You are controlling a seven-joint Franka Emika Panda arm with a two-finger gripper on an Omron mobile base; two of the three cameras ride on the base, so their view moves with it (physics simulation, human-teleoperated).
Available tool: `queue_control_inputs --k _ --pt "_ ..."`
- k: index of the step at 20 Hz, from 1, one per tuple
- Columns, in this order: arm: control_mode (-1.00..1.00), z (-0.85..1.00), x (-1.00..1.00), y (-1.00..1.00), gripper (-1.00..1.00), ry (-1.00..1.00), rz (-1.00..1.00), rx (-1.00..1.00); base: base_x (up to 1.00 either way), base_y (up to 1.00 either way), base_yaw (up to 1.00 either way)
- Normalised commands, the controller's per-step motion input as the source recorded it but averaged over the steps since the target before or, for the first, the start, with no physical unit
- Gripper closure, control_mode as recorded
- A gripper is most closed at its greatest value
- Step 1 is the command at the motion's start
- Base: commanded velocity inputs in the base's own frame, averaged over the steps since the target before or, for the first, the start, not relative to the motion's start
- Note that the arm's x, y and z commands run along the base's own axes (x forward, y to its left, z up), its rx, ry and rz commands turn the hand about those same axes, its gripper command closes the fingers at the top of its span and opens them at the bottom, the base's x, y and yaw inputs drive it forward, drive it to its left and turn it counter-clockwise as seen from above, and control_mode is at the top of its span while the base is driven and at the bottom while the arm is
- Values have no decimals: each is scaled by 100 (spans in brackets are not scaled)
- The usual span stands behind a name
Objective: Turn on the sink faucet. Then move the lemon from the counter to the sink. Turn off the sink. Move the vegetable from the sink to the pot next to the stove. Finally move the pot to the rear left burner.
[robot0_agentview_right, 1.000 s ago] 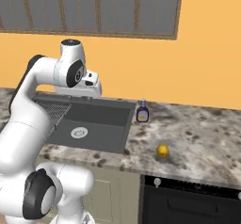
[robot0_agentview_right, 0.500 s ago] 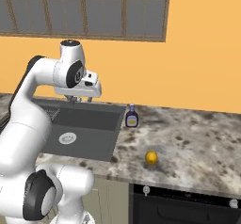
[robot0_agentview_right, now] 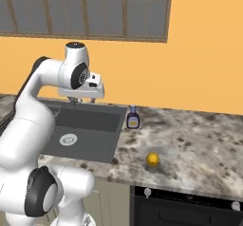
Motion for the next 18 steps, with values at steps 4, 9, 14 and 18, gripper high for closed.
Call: queue_control_inputs --k 4,9,14,18 --pt "-100 -40 0 -33 -100 -21 31 7 0 0 0" --pt "-100 -35 -1 -10 -100 -31 37 12 0 0 0" --pt "-100 -42 -15 12 -100 -18 30 9 0 0 0" --pt "-100 -20 25 12 -100 -16 28 10 0 0 0"
